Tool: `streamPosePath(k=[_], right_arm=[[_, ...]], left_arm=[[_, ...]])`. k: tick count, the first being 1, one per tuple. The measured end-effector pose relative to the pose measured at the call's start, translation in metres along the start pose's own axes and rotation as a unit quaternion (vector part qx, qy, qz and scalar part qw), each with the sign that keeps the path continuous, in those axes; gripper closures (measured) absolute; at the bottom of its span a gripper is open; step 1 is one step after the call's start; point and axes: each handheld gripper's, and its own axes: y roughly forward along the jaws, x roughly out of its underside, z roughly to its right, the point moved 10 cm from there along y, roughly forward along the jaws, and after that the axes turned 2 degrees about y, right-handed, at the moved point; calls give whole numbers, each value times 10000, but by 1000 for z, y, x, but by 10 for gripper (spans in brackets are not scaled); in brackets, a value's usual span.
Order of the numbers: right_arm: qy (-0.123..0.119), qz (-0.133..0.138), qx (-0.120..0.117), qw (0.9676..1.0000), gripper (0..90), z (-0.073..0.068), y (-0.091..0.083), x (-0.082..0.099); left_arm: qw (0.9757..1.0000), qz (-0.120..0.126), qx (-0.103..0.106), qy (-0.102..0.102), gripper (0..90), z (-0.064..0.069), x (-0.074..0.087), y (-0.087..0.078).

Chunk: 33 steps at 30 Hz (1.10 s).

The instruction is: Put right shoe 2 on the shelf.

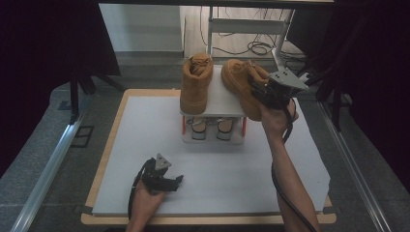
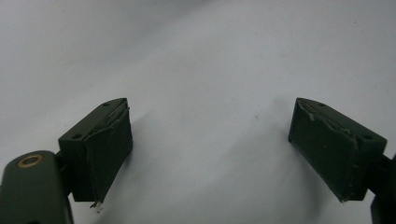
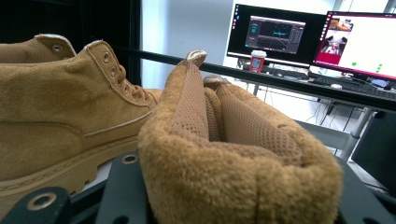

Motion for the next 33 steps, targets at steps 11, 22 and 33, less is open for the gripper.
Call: streamPosePath(k=[11, 22, 33], right_arm=[[-22, -18, -38, 10000, 523, -6, 16, 1], [-35, -26, -31, 10000, 512, -11, 30, 1], [-80, -97, -106, 9999, 265, -11, 31, 6]], left_arm=[[10000, 0, 2, -13, 134, 0, 0, 0], [10000, 2, -1, -10, 135, 0, 0, 0], [10000, 5, -9, -8, 135, 0, 0, 0]])
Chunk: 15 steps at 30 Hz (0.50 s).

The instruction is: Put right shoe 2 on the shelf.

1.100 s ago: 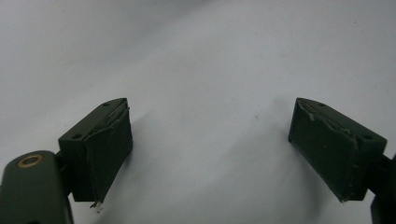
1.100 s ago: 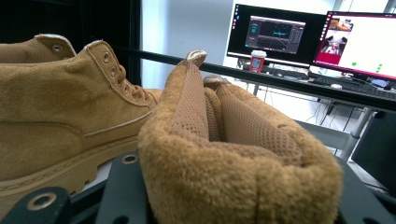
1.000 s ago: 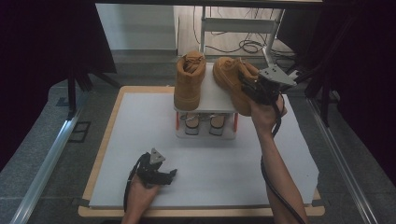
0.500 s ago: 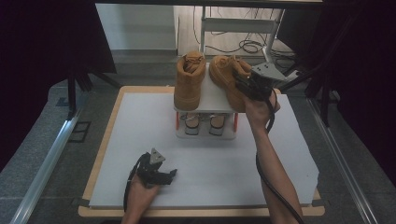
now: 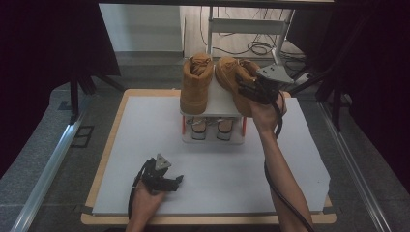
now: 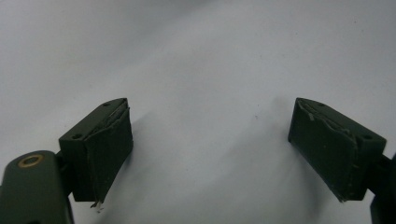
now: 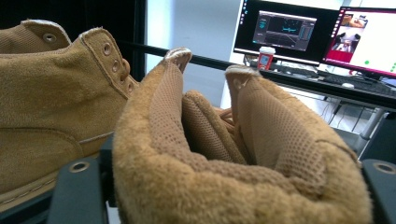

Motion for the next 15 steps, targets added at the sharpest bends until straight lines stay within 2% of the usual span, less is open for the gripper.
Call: streamPosePath(k=[6, 15], right_arm=[[-71, -140, 54, 9999, 139, -1, 1, 2], [-110, -227, -70, 9997, 118, 1, -5, 6]], left_arm=[[10000, 1, -3, 16, 135, 0, 0, 0], [10000, 0, -6, 20, 135, 0, 0, 0]])
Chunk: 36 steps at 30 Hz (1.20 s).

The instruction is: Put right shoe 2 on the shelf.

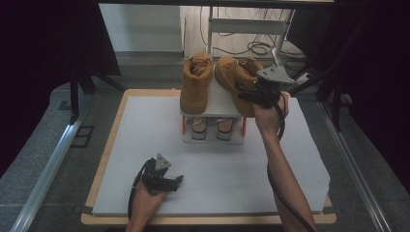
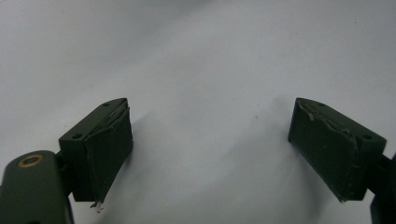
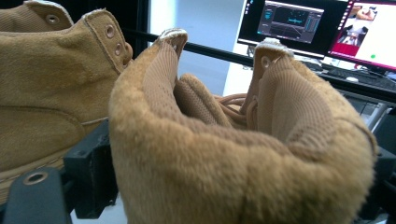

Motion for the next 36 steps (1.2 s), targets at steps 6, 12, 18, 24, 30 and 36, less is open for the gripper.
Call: streamPosePath(k=[6, 12, 18, 24, 30, 36], right_arm=[[8, -34, -72, 10000, 105, 1, -7, 4], [-49, -50, -84, 9999, 108, 3, -16, 10], [-72, -72, -102, 9999, 106, 6, -26, 17], [22, -94, -195, 9998, 102, 11, -36, 23], [-58, -169, -326, 9993, 101, 12, -44, 31], [18, -81, -577, 9983, 90, 11, -55, 38]], left_arm=[[10000, 6, 3, -5, 135, 0, 0, 0], [10000, -1, -2, 8, 135, 0, 0, 0], [10000, 0, -2, 5, 135, 0, 0, 0], [10000, 0, -2, 5, 135, 0, 0, 0], [10000, 1, -1, 2, 135, 0, 0, 0], [10000, 17, -5, -17, 135, 0, 0, 0]])
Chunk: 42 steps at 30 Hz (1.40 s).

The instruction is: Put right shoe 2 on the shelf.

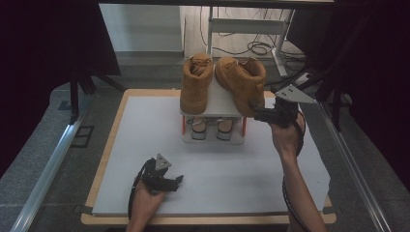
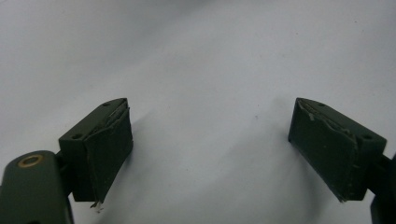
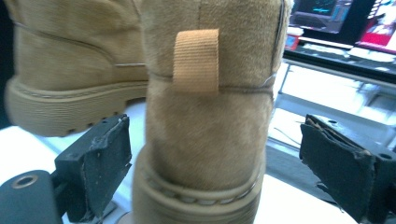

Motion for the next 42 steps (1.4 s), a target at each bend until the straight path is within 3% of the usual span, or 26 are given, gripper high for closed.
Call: streamPosePath(k=[4, 10, 22, 29, 38, 42], right_arm=[[85, -32, -62, 9999, 106, -1, -7, 4], [419, -209, -141, 9988, 136, -1, -16, 17], [428, -203, 32, 9989, 139, 6, -29, 36], [564, -293, 115, 9979, 441, 9, -31, 49], [610, -162, 145, 9979, 802, 5, -35, 60], [576, -212, 146, 9980, 893, 3, -35, 63]], left_arm=[[10000, 0, 1, -1, 134, 0, 0, 0], [10000, -10, -5, 4, 134, 0, 0, 0], [10000, -6, -2, -3, 134, 0, 0, 0], [10000, -4, -6, 1, 134, 0, 0, 0], [10000, -25, -7, 34, 135, 0, 0, -1], [10000, -25, -6, 35, 135, 0, 0, 0]])
